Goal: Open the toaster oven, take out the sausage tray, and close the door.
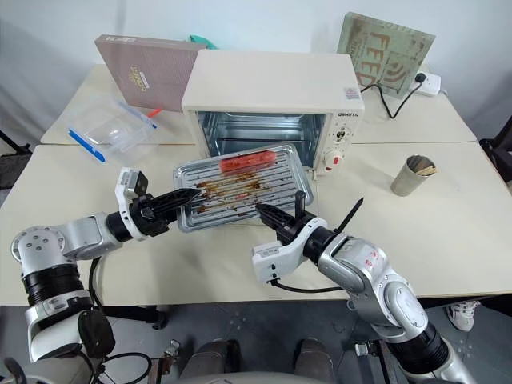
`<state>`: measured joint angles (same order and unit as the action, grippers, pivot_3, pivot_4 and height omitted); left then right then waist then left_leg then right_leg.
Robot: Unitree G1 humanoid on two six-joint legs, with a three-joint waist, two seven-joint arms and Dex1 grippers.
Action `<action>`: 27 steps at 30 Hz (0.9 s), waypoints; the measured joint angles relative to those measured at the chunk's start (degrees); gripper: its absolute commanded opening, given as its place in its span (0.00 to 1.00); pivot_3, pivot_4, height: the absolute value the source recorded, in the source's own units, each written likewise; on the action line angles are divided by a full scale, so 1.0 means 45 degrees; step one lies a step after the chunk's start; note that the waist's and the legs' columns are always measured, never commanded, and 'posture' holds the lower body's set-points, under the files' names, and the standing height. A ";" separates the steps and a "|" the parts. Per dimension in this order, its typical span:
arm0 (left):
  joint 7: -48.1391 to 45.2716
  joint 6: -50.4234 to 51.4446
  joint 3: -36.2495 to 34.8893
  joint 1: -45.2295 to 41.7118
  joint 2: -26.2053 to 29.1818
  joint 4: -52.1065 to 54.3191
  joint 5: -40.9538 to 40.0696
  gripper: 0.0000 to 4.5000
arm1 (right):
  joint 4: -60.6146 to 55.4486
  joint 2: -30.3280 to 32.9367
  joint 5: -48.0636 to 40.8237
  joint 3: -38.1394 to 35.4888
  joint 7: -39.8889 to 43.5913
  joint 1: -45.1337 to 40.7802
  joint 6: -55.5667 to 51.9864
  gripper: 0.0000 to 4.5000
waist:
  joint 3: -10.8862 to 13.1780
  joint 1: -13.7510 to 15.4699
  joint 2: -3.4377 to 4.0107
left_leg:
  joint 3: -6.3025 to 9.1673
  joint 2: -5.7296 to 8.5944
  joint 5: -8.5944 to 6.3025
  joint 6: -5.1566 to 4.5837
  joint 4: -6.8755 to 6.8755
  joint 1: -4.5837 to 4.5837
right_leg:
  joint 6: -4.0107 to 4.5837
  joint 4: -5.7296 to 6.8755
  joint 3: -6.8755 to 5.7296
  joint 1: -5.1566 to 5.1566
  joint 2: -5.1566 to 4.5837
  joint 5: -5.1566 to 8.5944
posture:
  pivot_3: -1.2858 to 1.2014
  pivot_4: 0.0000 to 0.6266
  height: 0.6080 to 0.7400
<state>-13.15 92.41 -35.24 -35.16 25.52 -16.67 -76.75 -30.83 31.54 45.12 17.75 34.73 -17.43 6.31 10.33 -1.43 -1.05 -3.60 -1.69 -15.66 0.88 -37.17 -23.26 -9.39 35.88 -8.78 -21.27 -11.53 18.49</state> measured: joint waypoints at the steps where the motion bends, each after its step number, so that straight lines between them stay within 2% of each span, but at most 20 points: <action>1: 0.0169 0.0000 0.0061 0.0016 0.0105 0.0002 -0.0285 0.18 | 0.0016 -0.0035 -0.0068 0.0000 0.0026 0.0001 -0.0004 0.00 | 0.0000 0.0000 0.0000 | 0.0000 0.0001 0.0000 0.0000 0.0001 0.0000 | 0.0000 0.0000 0.0004 0.0000 0.0000 0.0000 | 0.52 0.24 1.00; 4: 0.0740 -0.0006 0.0099 0.0132 0.0194 0.0011 -0.0964 0.01 | 0.0052 -0.0113 -0.0265 -0.0016 0.0180 0.0007 -0.0020 0.00 | 0.0000 0.0007 0.0000 | 0.0000 0.0003 0.0000 0.0000 0.0000 0.0002 | 0.0000 0.0000 0.0012 0.0004 0.0000 0.0000 | 0.52 0.24 1.00; 6: 0.1349 -0.0003 0.0158 0.0301 0.0196 0.0014 -0.1381 0.01 | 0.0052 -0.0189 -0.0636 -0.0029 0.0480 0.0105 -0.0076 0.00 | -0.0002 0.0009 -0.0004 | 0.0008 0.0004 0.0000 0.0000 0.0001 0.0010 | 0.0000 -0.0003 0.0015 0.0015 0.0001 0.0000 | 0.52 0.24 1.00; 10: 0.2833 -0.0280 0.0585 0.0938 0.0186 0.0119 -0.2943 0.00 | 0.0038 -0.0133 -0.1569 -0.0077 0.0881 0.0275 -0.0061 0.25 | -0.0002 0.0005 -0.0004 | 0.0008 0.0005 0.0000 0.0000 0.0002 0.0018 | 0.0000 -0.0006 0.0029 0.0022 0.0001 0.0000 | 0.52 0.24 1.00; 17: 0.5768 -0.2640 0.2753 0.2215 0.1035 0.0768 -0.6949 0.00 | 0.0029 0.0085 -0.2830 -0.0164 0.1199 0.0101 0.0175 0.80 | -0.0003 0.0028 -0.0005 | 0.0018 0.0007 -0.0001 0.0000 -0.0001 0.0033 | 0.0000 -0.0029 0.0076 0.0048 0.0015 0.0000 | 0.52 0.24 1.00; 20: 0.6142 -0.3166 0.3239 0.2462 0.1253 0.0999 -0.7471 0.00 | 0.0025 0.0507 -0.4354 -0.0341 0.1987 -0.0049 0.0257 1.00 | -0.0003 0.0100 -0.0005 | 0.0017 0.0009 -0.0001 -0.0001 -0.0003 0.0033 | 0.0000 -0.0074 0.0078 0.0074 0.0028 0.0000 | 0.52 0.24 1.00; 23: 0.6137 -0.3349 0.3336 0.2534 0.1529 0.1020 -0.7569 0.00 | -0.0075 0.1488 -0.6570 -0.0677 0.3419 0.0050 0.0025 1.00 | -0.0002 0.0249 -0.0005 | 0.0011 0.0009 -0.0005 -0.0009 -0.0005 0.0042 | 0.0001 -0.0114 0.0083 0.0103 0.0038 0.0000 | 0.52 0.24 1.00; 25: 0.5938 -0.3351 0.3238 0.2772 0.1897 0.0989 -0.7592 0.00 | -0.0039 0.2289 -0.7940 -0.1182 0.4433 0.0088 -0.0705 1.00 | -0.0002 0.0301 -0.0005 | 0.0010 0.0009 -0.0010 -0.0018 -0.0008 0.0046 | 0.0001 -0.0172 0.0084 0.0135 0.0048 0.0001 | 0.52 0.24 1.00; 27: 0.5696 -0.3354 0.2868 0.3009 0.2116 0.0858 -0.7591 0.00 | 0.0033 0.2471 -0.9231 -0.2022 0.4919 -0.0036 -0.1934 1.00 | -0.0003 0.0317 -0.0005 | 0.0011 0.0005 -0.0010 -0.0019 -0.0009 0.0049 | 0.0004 -0.0180 0.0085 0.0142 0.0056 0.0002 | 0.52 0.24 1.00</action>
<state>12.48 77.31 -22.33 -21.62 35.04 -12.80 -110.92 -30.68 42.66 3.58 8.65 56.87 -17.59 -2.40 10.32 0.00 -1.07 -3.55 -1.66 -15.71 0.80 -37.21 -23.04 -9.37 35.07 -8.40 -20.63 -11.28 18.50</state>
